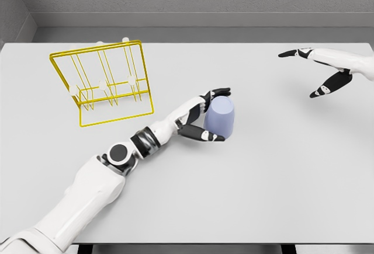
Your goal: Place the cup on the cup holder with both arms
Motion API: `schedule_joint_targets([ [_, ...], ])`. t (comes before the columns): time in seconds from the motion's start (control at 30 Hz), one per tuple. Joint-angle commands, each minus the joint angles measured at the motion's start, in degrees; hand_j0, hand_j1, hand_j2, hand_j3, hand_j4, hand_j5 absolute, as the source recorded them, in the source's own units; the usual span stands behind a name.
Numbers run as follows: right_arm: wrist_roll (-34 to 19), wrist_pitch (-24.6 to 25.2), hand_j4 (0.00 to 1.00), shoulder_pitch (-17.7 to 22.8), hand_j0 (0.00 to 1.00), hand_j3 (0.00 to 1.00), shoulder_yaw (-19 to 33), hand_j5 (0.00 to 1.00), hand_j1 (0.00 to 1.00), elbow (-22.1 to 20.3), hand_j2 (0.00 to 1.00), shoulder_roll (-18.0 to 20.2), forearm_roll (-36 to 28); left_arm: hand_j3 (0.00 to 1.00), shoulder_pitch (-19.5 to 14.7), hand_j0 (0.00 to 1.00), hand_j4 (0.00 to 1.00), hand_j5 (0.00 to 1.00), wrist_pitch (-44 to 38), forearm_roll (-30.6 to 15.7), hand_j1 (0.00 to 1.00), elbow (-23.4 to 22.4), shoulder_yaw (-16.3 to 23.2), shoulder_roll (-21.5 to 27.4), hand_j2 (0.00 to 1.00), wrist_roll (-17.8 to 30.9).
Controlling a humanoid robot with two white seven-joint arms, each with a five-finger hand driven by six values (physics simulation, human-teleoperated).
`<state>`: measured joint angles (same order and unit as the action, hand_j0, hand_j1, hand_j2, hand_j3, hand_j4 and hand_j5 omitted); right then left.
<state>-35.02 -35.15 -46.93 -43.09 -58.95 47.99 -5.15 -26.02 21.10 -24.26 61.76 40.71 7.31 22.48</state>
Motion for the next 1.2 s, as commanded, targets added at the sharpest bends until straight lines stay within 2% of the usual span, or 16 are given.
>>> schedule_joint_targets([
  [0.0, 0.02, 0.15, 1.00, 0.00, 1.00, 1.00, 0.02, 1.00, 1.00, 0.06, 1.00, 0.00, -0.30, 0.85, 0.00, 0.85, 0.85, 0.85, -0.01, -0.26, 0.85, -0.06, -0.02, -0.46, 0.85, 0.02],
  [0.07, 0.02, 0.15, 1.00, 0.00, 1.00, 1.00, 0.02, 1.00, 1.00, 0.24, 1.00, 0.00, -0.30, 0.81, 0.09, 0.81, 0.81, 0.81, -0.01, -0.18, 0.81, -0.06, -0.02, -0.54, 0.81, 0.02],
  [0.2, 0.02, 0.15, 1.00, 0.00, 1.00, 1.00, 0.02, 1.00, 1.00, 0.24, 1.00, 0.00, -0.21, 0.65, 0.09, 0.65, 0.65, 0.65, 0.08, -0.26, 0.65, 0.03, -0.02, -0.46, 0.65, 0.10],
  [0.37, 0.02, 0.15, 1.00, 0.00, 1.00, 1.00, 0.02, 1.00, 1.00, 0.24, 1.00, 0.00, -0.21, 0.63, 0.18, 0.63, 0.63, 0.63, 0.08, -0.26, 0.63, -0.06, -0.02, -0.37, 0.63, 0.19],
  [0.47, 0.02, 0.15, 1.00, 0.00, 1.00, 1.00, 0.02, 1.00, 1.00, 0.24, 1.00, -0.09, -0.21, 0.51, 0.26, 0.51, 0.51, 0.51, 0.17, -0.26, 0.51, -0.06, -0.10, -0.37, 0.51, 0.89],
  [0.77, 0.02, 0.15, 1.00, 0.00, 1.00, 1.00, 0.02, 1.00, 1.00, 0.32, 1.00, -0.44, -0.21, 0.44, 0.18, 0.44, 0.44, 0.44, 0.43, -1.14, 0.44, 0.82, -0.81, -0.28, 0.44, 4.59],
  [0.9, 0.02, 0.15, 1.00, 0.00, 1.00, 1.00, 0.02, 1.00, 1.00, 0.41, 1.00, -0.44, -0.21, 0.44, 0.62, 0.44, 0.44, 0.44, 0.52, -3.34, 0.44, 5.30, -0.81, 0.60, 0.44, 5.03],
  [1.17, 0.02, 0.15, 1.00, -0.09, 1.00, 1.00, 0.02, 1.00, 1.00, 0.41, 1.00, -0.44, -0.21, 0.43, 1.85, 0.43, 0.43, 0.43, 0.34, -12.30, 0.43, 18.22, -0.63, 10.88, 0.43, 4.59],
])
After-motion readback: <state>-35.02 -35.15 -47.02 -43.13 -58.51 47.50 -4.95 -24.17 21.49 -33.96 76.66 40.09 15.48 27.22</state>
